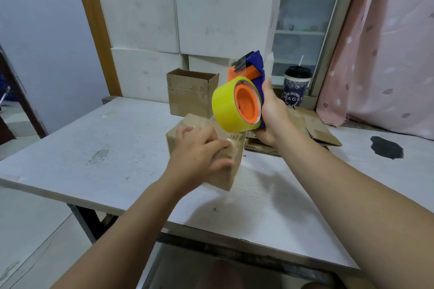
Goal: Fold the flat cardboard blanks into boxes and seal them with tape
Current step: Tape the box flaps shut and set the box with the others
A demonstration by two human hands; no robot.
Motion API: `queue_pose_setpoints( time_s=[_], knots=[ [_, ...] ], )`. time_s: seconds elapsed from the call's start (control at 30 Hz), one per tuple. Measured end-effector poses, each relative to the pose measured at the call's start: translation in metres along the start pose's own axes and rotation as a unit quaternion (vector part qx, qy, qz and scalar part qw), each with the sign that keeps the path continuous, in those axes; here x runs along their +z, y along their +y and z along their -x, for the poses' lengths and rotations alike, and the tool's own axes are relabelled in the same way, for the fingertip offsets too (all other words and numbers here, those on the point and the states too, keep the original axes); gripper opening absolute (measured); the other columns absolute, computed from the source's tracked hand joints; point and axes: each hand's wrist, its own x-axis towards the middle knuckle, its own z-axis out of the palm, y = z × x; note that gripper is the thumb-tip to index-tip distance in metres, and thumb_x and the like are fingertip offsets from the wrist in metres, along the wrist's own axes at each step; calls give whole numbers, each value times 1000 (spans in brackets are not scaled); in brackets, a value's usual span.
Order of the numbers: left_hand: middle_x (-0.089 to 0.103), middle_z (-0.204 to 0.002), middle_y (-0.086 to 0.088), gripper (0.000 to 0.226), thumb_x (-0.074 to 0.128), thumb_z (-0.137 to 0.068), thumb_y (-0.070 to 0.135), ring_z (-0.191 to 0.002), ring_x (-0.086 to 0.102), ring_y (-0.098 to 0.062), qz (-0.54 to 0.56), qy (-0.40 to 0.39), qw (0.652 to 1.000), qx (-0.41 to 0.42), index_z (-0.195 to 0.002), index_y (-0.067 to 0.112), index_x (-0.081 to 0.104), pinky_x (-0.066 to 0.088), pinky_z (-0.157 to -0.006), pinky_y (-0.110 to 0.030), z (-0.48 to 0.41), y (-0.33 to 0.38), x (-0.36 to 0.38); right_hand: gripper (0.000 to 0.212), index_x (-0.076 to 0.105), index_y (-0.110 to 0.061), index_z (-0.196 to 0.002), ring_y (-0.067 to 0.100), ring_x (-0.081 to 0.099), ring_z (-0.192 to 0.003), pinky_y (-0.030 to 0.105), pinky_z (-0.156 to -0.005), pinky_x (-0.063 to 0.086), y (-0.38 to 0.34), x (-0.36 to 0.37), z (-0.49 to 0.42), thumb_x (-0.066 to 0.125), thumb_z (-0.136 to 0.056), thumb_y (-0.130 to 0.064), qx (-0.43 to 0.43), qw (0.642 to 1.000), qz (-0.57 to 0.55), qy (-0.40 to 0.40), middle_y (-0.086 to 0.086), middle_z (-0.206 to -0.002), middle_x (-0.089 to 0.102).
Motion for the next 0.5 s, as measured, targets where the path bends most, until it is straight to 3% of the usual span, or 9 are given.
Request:
queue_pose_setpoints(
  time_s=[0.07,0.13,0.17,0.23,0.27,0.33,0.4,0.5],
  knots=[
    [62,-96,-3,57,54,-76,58,-93,55,-24,55,-18,998,0,-107,14,71,25,-86,-27,-1,10,-5,47,67,-25,-89,19,72,-62,46,-74,56,-2,-7,6,38,-94,-62,5,1000,-9,1,2,-74,75],
    [58,-117,1,63,53,-76,61,-113,47,-20,103,-34,992,-61,-122,19,63,24,-91,-20,-1,9,-11,46,66,-25,-90,21,72,-63,45,-71,58,-4,-14,12,38,-94,-62,17,1000,-15,0,2,-74,75],
    [54,-127,4,67,48,-77,67,-124,41,-19,61,-34,994,-81,-128,24,57,23,-99,-24,-1,4,-15,46,66,-25,-92,22,73,-65,44,-68,59,-5,-18,14,37,-94,-61,22,1000,-16,-1,3,-75,75],
    [40,-144,11,76,38,-72,81,-140,21,-22,-33,-90,988,-123,-135,38,45,10,-112,-46,-2,-13,-23,46,65,-24,-92,22,73,-66,41,-64,59,-6,-26,19,37,-95,-61,27,1000,-12,4,3,-75,75],
    [31,-149,13,77,39,-68,83,-144,11,-23,-34,-135,978,-153,-135,44,42,6,-112,-54,-2,-21,-28,46,65,-24,-92,22,73,-65,40,-62,58,-6,-29,21,37,-95,-61,28,1000,-8,8,3,-73,75],
    [20,-154,11,70,51,-69,77,-145,3,-24,53,-199,957,-202,-132,49,40,9,-114,-54,-1,-36,-33,45,64,-26,-91,22,72,-65,39,-60,58,-4,-32,26,36,-95,-61,32,999,3,9,2,-71,74],
    [14,-156,11,63,60,-74,66,-144,9,-21,132,-221,941,-219,-132,52,39,18,-115,-45,3,-43,-31,45,64,-27,-91,24,71,-75,42,-67,58,-3,-32,31,34,-96,-60,36,999,9,10,1,-70,74],
    [7,-155,16,61,61,-79,59,-140,15,-24,112,-245,938,-216,-132,61,31,22,-114,-46,7,-45,-26,45,62,-29,-88,26,68,-78,47,-73,56,0,-32,36,31,-97,-60,45,999,13,13,0,-66,73]
  ],
)
